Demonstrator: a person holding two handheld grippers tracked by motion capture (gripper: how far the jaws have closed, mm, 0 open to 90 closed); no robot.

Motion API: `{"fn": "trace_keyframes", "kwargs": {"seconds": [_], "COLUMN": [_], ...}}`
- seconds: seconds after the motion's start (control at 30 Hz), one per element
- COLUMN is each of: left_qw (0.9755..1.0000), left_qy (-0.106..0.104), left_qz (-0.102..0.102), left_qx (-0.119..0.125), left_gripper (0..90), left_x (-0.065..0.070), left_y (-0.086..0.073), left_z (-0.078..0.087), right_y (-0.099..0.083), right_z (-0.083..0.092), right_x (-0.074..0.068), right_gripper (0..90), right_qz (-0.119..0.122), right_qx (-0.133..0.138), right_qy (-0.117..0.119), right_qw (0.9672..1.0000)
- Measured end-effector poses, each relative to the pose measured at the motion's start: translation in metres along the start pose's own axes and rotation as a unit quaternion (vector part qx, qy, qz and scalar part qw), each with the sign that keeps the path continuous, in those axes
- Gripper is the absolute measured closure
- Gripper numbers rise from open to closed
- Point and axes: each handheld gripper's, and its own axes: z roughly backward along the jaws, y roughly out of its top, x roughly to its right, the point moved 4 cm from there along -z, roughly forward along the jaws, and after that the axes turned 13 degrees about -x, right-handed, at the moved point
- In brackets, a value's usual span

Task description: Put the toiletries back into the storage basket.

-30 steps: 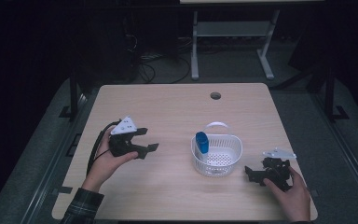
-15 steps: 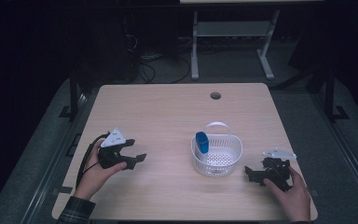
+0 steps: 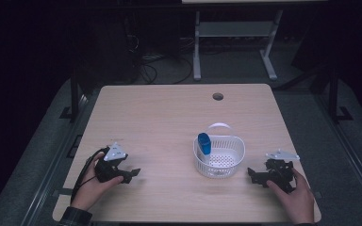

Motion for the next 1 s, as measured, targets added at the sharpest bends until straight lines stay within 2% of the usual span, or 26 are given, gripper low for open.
{"fn": "trace_keyframes", "kwargs": {"seconds": [0.17, 0.37, 0.57, 0.73, 1.0], "left_qw": [0.9997, 0.9991, 0.9990, 0.9994, 0.9995], "left_qy": [0.005, 0.009, -0.003, -0.007, -0.008], "left_qz": [0.015, 0.024, 0.036, 0.032, 0.029], "left_qx": [-0.021, -0.033, -0.026, -0.010, 0.004], "left_gripper": [22.7, 22.7, 20.7, 13.3, 13.1], "left_x": [-0.003, -0.005, -0.006, -0.006, -0.006], "left_y": [-0.012, -0.023, -0.026, -0.029, -0.031], "left_z": [-0.003, -0.006, -0.007, -0.009, -0.010], "right_y": [0.000, 0.000, 0.000, 0.000, 0.000], "right_z": [0.000, 0.000, 0.000, 0.000, 0.000], "right_x": [0.000, 0.000, 0.000, 0.000, 0.000], "right_gripper": [0.0, 0.0, 0.0, 0.0, 0.0], "right_qz": [0.000, 0.000, 0.000, 0.000, 0.000], "right_qx": [0.000, 0.000, 0.000, 0.000, 0.000], "right_qy": [0.000, 0.000, 0.000, 0.000, 0.000], "right_qw": [1.0000, 1.0000, 1.0000, 1.0000, 1.0000]}}
